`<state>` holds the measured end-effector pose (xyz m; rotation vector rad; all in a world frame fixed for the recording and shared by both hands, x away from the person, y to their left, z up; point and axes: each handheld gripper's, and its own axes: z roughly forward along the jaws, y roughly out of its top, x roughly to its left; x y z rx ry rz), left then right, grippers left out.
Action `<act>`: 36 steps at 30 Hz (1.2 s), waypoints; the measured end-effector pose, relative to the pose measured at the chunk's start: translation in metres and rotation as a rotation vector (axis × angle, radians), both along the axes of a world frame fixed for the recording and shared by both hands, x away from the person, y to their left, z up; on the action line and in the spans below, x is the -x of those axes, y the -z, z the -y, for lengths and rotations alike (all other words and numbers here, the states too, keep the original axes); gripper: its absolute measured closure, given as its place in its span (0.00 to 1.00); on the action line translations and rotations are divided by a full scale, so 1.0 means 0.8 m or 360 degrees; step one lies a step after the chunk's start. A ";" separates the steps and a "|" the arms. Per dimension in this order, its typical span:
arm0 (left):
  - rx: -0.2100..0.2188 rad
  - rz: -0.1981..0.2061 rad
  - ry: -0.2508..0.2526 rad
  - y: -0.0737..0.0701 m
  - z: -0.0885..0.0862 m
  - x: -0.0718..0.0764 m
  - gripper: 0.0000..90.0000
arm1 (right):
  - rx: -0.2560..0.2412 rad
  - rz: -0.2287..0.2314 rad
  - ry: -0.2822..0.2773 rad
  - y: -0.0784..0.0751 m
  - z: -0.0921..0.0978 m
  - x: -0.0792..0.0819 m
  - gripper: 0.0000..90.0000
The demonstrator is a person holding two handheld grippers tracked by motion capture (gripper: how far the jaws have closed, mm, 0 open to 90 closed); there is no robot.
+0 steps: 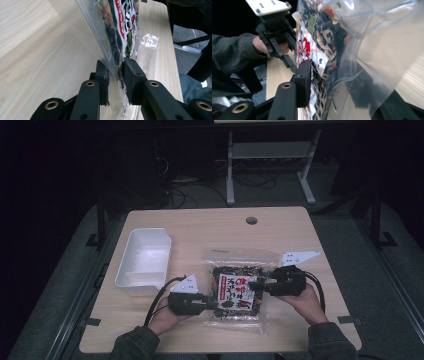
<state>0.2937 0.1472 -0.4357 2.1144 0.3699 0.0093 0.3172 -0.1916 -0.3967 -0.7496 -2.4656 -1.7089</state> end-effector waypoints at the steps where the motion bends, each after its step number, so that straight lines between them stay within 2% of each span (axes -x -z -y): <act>1: 0.0000 0.0000 0.0000 0.000 0.000 0.000 0.83 | -0.0010 0.0008 -0.0006 -0.001 -0.001 0.001 0.64; 4: 0.0008 -0.0016 -0.0003 0.001 -0.001 -0.001 0.83 | -0.0019 0.0019 -0.0017 -0.002 -0.002 0.002 0.66; 5: 0.0009 -0.0019 0.0004 0.001 -0.002 -0.002 0.83 | -0.0039 0.0013 -0.0039 -0.004 -0.002 0.004 0.71; 6: 0.0009 -0.0019 0.0004 0.001 -0.002 -0.002 0.83 | -0.0039 0.0013 -0.0039 -0.004 -0.002 0.004 0.71; 7: 0.0014 -0.0023 0.0004 0.000 -0.003 -0.002 0.83 | -0.0075 0.0016 -0.0061 -0.006 -0.003 0.005 0.75; 10: 0.0024 -0.0034 0.0000 0.001 -0.005 -0.004 0.81 | -0.0099 0.0007 -0.0088 -0.009 -0.005 0.007 0.79; 16: 0.0027 -0.0026 -0.0005 0.001 -0.009 -0.004 0.76 | -0.0143 0.0000 -0.0113 -0.014 -0.009 0.012 0.82; 21: 0.0017 -0.0008 -0.0015 -0.001 -0.013 -0.003 0.70 | -0.0149 0.0060 -0.0128 -0.021 -0.012 0.019 0.83; 23: 0.0010 -0.0002 -0.0021 -0.001 -0.014 -0.003 0.67 | -0.0151 0.0060 -0.0125 -0.021 -0.012 0.020 0.83; 28: -0.0008 0.0025 -0.0072 -0.003 -0.019 0.000 0.62 | -0.0178 0.0071 -0.0086 -0.026 -0.006 0.021 0.83; 33: -0.0048 0.0054 -0.0104 -0.003 -0.020 0.004 0.57 | -0.0188 0.0084 0.0001 -0.031 0.003 0.022 0.83; 36: -0.0063 0.0072 -0.0110 -0.004 -0.021 0.006 0.55 | -0.0200 0.0105 0.0093 -0.033 0.010 0.023 0.83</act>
